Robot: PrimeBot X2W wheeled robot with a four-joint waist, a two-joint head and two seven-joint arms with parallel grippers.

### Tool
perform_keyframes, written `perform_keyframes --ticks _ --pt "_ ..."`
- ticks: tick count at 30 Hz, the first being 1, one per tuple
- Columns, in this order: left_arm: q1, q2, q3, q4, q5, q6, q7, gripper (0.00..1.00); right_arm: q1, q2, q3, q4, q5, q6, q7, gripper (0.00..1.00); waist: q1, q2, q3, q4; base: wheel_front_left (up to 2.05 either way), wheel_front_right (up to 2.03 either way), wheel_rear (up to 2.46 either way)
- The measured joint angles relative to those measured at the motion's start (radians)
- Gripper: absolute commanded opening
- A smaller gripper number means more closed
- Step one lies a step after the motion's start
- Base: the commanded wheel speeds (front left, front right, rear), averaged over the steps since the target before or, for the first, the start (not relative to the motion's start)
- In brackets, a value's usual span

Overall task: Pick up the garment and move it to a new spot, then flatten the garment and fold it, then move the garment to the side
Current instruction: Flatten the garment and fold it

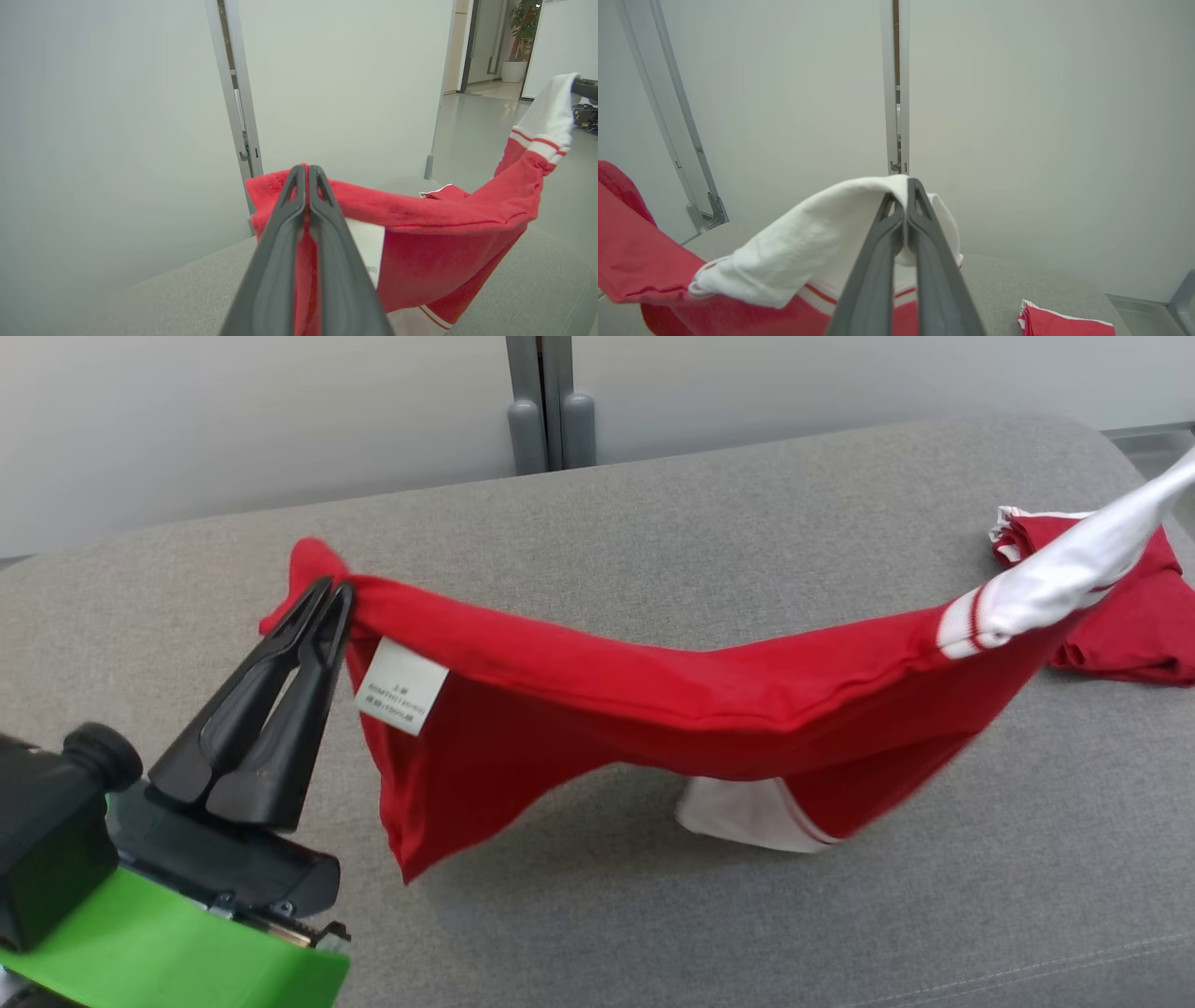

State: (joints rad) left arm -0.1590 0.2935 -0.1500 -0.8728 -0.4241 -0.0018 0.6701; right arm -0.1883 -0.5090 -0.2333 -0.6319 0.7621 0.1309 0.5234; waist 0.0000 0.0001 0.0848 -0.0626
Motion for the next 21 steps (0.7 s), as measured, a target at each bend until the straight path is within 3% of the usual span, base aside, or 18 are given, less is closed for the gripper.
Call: perform_keyframes --ticks 5,12,17,21 --pt "-0.205 0.028 -0.011 -0.011 -0.032 -0.023 0.111 0.00 -0.154 -0.088 -0.053 -0.013 0.036 0.000 0.067 0.00 0.0000 0.0000 0.036 -0.012 0.00 0.00 0.00" --pt "-0.564 0.014 -0.016 0.224 -0.066 -0.033 0.199 0.00 -0.480 -0.166 0.060 0.172 0.038 0.000 0.077 0.00 0.0000 0.0000 0.134 -0.024 0.00 0.00 0.00" --pt "-0.862 -0.040 -0.017 0.503 -0.018 -0.026 0.147 0.00 -0.812 -0.136 0.191 0.402 -0.069 0.000 -0.019 0.00 0.0000 0.0000 0.240 -0.027 0.00 0.00 0.00" --pt "-1.124 -0.078 -0.011 0.774 0.058 -0.016 0.008 0.00 -1.099 -0.006 0.273 0.637 -0.168 0.000 -0.138 0.00 0.0001 0.0000 0.341 -0.025 0.00 0.00 0.00"
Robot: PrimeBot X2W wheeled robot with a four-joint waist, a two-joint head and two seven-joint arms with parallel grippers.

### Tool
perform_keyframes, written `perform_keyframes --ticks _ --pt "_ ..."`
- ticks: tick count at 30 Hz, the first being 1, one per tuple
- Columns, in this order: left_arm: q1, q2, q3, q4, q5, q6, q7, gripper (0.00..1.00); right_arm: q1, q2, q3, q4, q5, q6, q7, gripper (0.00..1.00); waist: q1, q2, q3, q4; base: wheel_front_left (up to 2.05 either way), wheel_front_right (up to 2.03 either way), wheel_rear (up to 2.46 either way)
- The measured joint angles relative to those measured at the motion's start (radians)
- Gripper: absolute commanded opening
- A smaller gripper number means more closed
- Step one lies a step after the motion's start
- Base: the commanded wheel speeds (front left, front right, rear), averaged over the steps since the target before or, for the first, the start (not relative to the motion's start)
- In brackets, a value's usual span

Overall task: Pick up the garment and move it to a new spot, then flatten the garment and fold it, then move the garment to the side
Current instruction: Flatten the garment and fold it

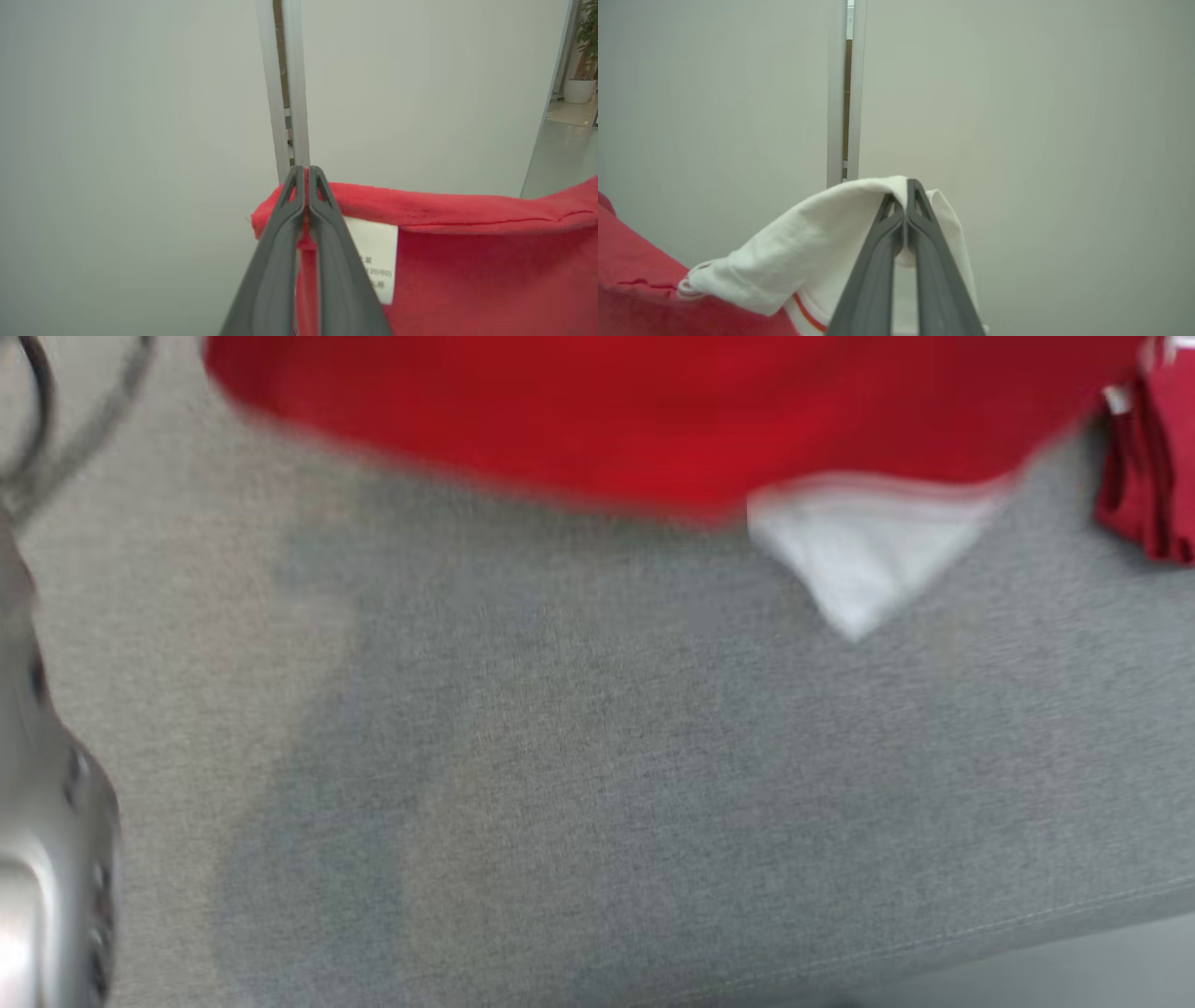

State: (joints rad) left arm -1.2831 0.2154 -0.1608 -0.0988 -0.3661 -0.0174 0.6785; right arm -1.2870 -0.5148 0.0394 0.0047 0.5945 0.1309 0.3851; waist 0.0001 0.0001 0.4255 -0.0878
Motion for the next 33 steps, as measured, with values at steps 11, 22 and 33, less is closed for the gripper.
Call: perform_keyframes --ticks 11,22,33 --pt "-0.414 -0.018 -0.009 0.603 0.180 0.031 -0.527 0.00 -0.424 0.256 -0.058 0.507 -0.200 0.000 -0.410 0.00 0.0002 0.0000 0.245 -0.001 0.00 0.00 0.00" --pt "0.024 0.030 -0.038 0.721 0.154 -0.027 -0.716 0.00 0.126 0.183 0.185 0.432 0.016 0.001 -0.497 0.00 0.0001 0.0000 0.258 -0.027 0.00 0.00 0.00" --pt "0.830 0.067 -0.051 0.252 0.097 0.052 -0.616 0.00 0.847 0.011 0.166 0.151 0.048 0.001 -0.434 0.00 -0.0002 0.0000 0.059 -0.024 0.00 0.00 0.00"
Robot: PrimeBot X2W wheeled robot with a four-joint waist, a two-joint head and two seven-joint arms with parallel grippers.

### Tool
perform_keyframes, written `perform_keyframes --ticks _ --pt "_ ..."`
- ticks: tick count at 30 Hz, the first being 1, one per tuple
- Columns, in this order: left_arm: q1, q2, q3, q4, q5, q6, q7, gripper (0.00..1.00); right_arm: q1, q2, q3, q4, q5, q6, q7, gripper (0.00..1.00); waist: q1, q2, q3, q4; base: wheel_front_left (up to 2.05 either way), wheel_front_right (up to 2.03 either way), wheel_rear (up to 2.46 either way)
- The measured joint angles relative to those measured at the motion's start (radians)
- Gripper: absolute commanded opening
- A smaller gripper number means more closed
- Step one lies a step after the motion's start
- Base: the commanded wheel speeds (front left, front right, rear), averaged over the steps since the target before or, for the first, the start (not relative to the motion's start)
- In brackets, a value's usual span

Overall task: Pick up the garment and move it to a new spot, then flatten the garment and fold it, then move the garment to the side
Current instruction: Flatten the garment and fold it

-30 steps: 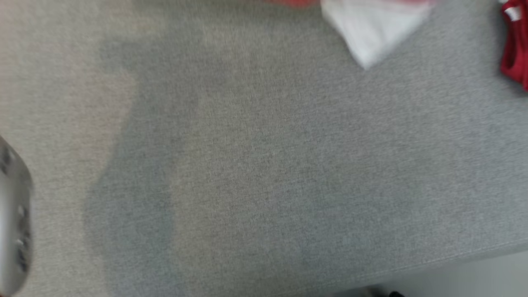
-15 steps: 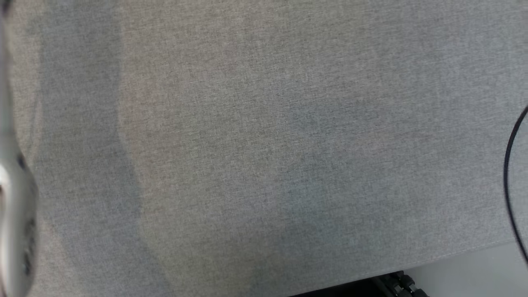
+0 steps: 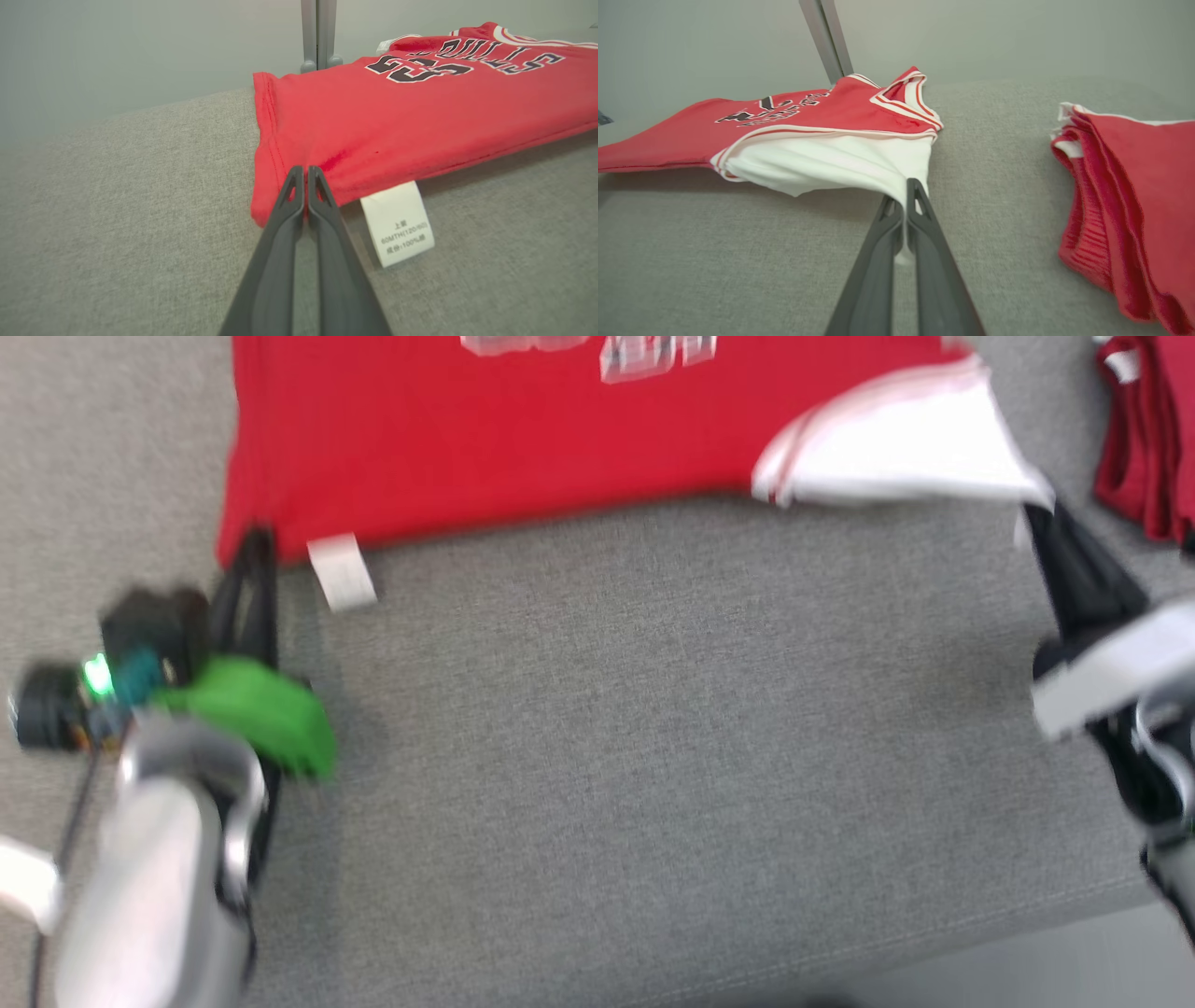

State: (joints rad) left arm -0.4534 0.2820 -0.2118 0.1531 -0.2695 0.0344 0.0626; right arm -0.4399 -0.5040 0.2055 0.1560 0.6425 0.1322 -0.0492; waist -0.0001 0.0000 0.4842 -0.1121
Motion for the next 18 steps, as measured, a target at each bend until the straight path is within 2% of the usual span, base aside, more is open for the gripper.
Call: perform_keyframes --ticks 5,7,10,14,18 --pt "0.381 -0.011 -0.021 -0.242 -0.021 0.089 0.090 0.00 0.321 0.045 -0.099 -0.171 -0.046 -0.001 0.080 0.00 0.0000 0.0000 -0.101 0.006 0.00 0.00 0.00" --pt "0.527 -0.037 -0.029 -0.331 -0.043 0.129 0.114 0.00 0.445 0.080 -0.125 -0.250 -0.071 -0.001 0.122 0.00 -0.0001 0.0000 -0.138 0.006 0.00 0.00 0.00" --pt "0.672 -0.057 -0.049 -0.428 -0.055 0.171 0.142 0.00 0.590 0.126 -0.140 -0.353 -0.074 -0.001 0.186 0.00 -0.0001 0.0000 -0.177 0.005 0.00 0.00 0.00" --pt "0.734 -0.072 -0.093 -0.517 -0.075 0.178 0.206 0.00 0.666 0.131 -0.157 -0.447 -0.071 -0.001 0.260 0.00 -0.0001 0.0000 -0.189 0.003 0.00 0.00 0.00" --pt "0.653 -0.038 -0.095 -0.538 -0.066 0.156 0.277 0.00 0.606 0.094 -0.179 -0.473 -0.072 -0.001 0.327 0.00 -0.0001 0.0000 -0.165 0.002 0.00 0.00 0.00"
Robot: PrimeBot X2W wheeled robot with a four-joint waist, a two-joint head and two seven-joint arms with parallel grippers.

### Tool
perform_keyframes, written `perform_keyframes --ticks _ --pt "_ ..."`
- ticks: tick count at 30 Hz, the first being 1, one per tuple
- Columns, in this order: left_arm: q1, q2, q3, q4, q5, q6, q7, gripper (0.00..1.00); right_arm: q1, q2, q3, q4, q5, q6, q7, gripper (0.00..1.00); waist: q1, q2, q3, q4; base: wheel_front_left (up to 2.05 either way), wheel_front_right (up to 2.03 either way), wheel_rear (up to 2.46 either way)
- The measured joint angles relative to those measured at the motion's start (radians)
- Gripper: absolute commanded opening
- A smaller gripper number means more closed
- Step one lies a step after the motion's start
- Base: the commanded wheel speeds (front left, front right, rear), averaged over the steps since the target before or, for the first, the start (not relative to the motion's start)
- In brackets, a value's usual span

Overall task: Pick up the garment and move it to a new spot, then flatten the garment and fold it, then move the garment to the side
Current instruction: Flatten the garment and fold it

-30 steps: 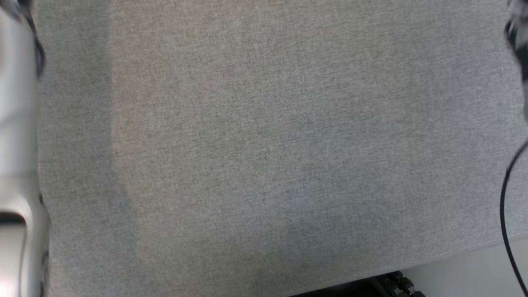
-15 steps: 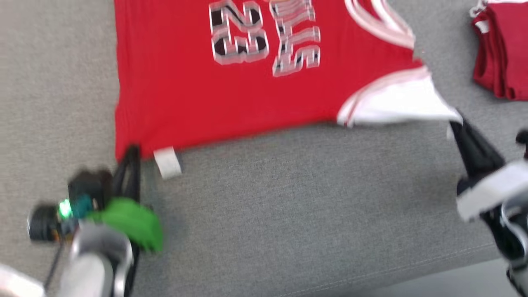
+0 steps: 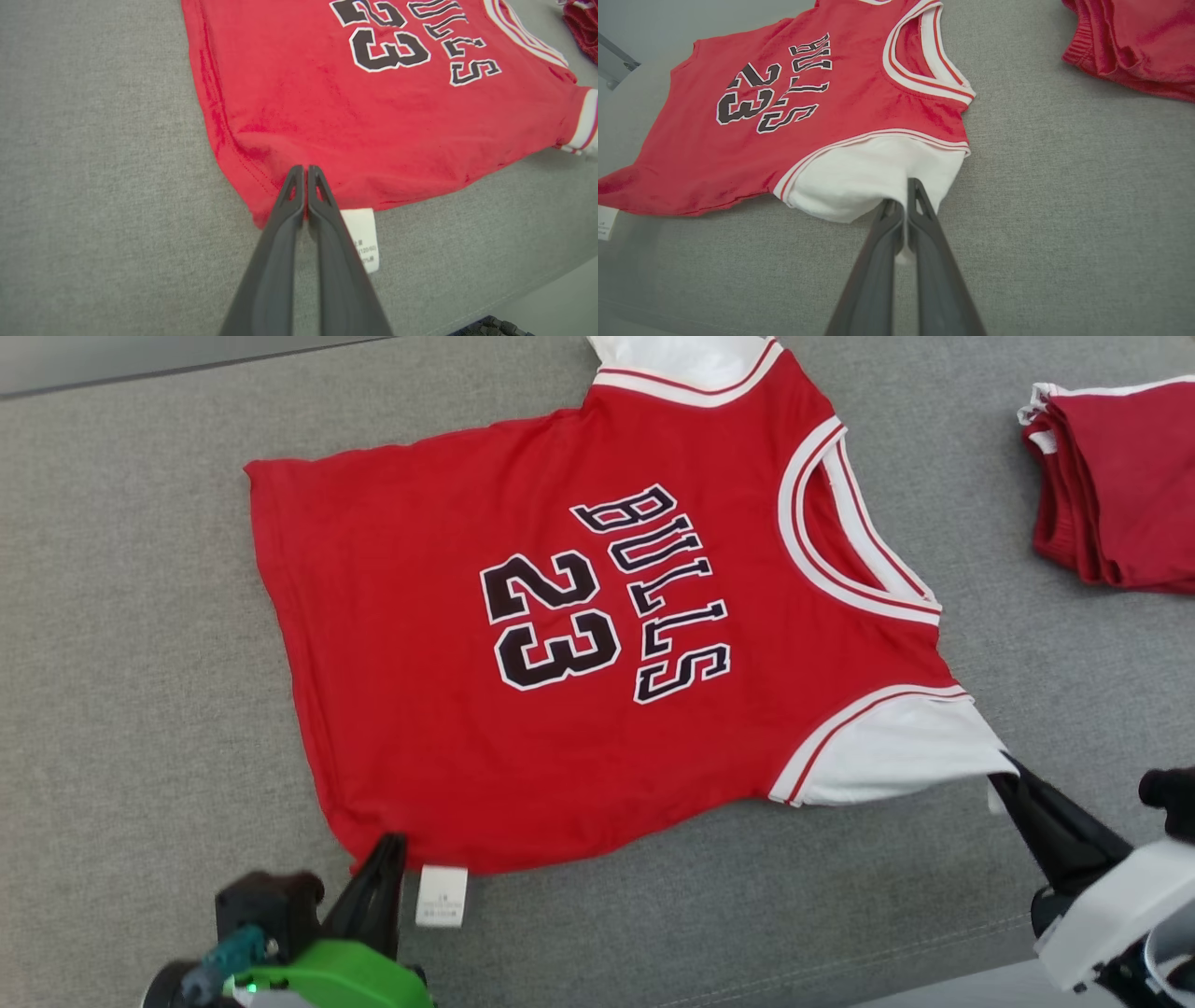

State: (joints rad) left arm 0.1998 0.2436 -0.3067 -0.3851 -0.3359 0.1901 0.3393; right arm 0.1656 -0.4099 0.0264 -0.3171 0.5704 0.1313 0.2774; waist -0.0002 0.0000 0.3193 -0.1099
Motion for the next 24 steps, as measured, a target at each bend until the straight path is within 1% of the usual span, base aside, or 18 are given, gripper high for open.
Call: perform_keyframes --ticks 2,4,5,7,9,12,14,17,20,24 --pt "-0.088 -0.004 0.014 -0.002 -0.024 -0.012 0.032 0.00 -0.074 -0.027 0.003 0.001 0.012 0.000 0.042 0.00 0.0000 0.0000 0.020 0.002 0.00 0.00 0.00" --pt "-0.165 0.014 0.033 0.009 -0.024 -0.020 0.068 0.00 -0.150 -0.056 0.016 0.013 0.016 0.000 0.074 0.00 0.0000 0.0000 0.039 0.004 0.00 0.00 0.00" --pt "-0.205 0.014 0.041 0.016 -0.037 -0.023 0.091 0.00 -0.197 -0.067 0.027 0.025 0.026 0.000 0.094 0.00 0.0000 0.0000 0.050 0.006 0.00 0.00 0.00" --pt "-0.275 0.021 0.044 0.030 -0.039 -0.032 0.134 0.00 -0.283 -0.090 0.050 0.052 0.035 0.000 0.122 0.00 0.0000 0.0000 0.071 0.008 0.00 0.00 0.00" --pt "-0.351 0.014 0.050 0.044 -0.063 -0.033 0.176 0.00 -0.381 -0.116 0.080 0.094 0.045 0.000 0.154 0.00 0.0000 0.0000 0.094 0.011 0.00 0.00 0.00" --pt "-0.444 0.007 0.060 0.087 -0.070 -0.030 0.216 0.00 -0.505 -0.126 0.114 0.160 0.063 0.000 0.175 0.00 0.0001 0.0000 0.124 0.018 0.00 0.00 0.00" --pt "-0.491 -0.001 0.060 0.125 -0.075 -0.026 0.238 0.00 -0.571 -0.141 0.138 0.198 0.060 0.000 0.178 0.00 0.0001 0.0000 0.141 0.025 0.00 0.00 0.00" --pt "-0.543 -0.019 0.052 0.186 -0.093 -0.024 0.266 0.00 -0.657 -0.146 0.183 0.261 0.060 0.000 0.174 0.00 0.0001 0.0000 0.164 0.040 0.00 0.00 0.00" --pt "-0.590 -0.017 0.042 0.239 -0.077 -0.024 0.276 0.00 -0.731 -0.150 0.224 0.333 0.053 0.000 0.144 0.00 0.0001 0.0000 0.182 0.058 0.00 0.00 0.00" --pt "-0.613 -0.018 0.042 0.266 -0.075 -0.023 0.276 0.00 -0.783 -0.154 0.272 0.410 0.043 0.000 0.098 0.00 0.0001 0.0000 0.193 0.079 0.00 0.00 0.00"
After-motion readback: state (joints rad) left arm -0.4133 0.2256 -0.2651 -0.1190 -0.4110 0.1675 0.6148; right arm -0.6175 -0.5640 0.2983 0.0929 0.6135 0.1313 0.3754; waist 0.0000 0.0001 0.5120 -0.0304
